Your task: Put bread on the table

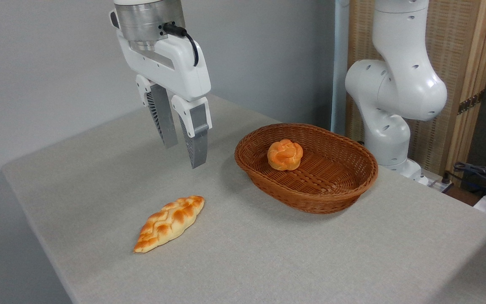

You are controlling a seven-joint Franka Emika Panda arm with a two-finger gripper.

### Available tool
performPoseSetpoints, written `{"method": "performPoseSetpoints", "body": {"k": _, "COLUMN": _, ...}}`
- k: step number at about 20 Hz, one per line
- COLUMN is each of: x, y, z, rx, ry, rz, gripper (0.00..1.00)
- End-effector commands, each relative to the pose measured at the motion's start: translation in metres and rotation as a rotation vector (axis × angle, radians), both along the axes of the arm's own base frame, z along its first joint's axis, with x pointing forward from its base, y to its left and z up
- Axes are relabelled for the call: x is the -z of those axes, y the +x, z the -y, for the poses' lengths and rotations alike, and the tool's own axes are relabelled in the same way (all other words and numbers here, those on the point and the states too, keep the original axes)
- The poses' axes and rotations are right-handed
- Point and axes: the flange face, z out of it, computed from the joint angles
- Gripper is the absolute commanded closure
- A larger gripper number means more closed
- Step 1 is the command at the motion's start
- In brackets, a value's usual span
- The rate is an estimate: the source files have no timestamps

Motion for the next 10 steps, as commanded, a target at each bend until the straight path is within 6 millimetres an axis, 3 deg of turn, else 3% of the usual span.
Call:
{"method": "performPoseSetpoints", "body": {"k": 1, "x": -0.0013, "y": -0.0016, "z": -0.0002, "rx": -0.01, "ry": 0.005, "rz": -0.012, "gripper": 0.0}}
{"method": "performPoseSetpoints", "body": {"k": 10, "x": -0.0014, "y": -0.0014, "z": -0.0007, "rx": -0.029, "ry": 0.002, "rz": -0.011, "gripper": 0.0}}
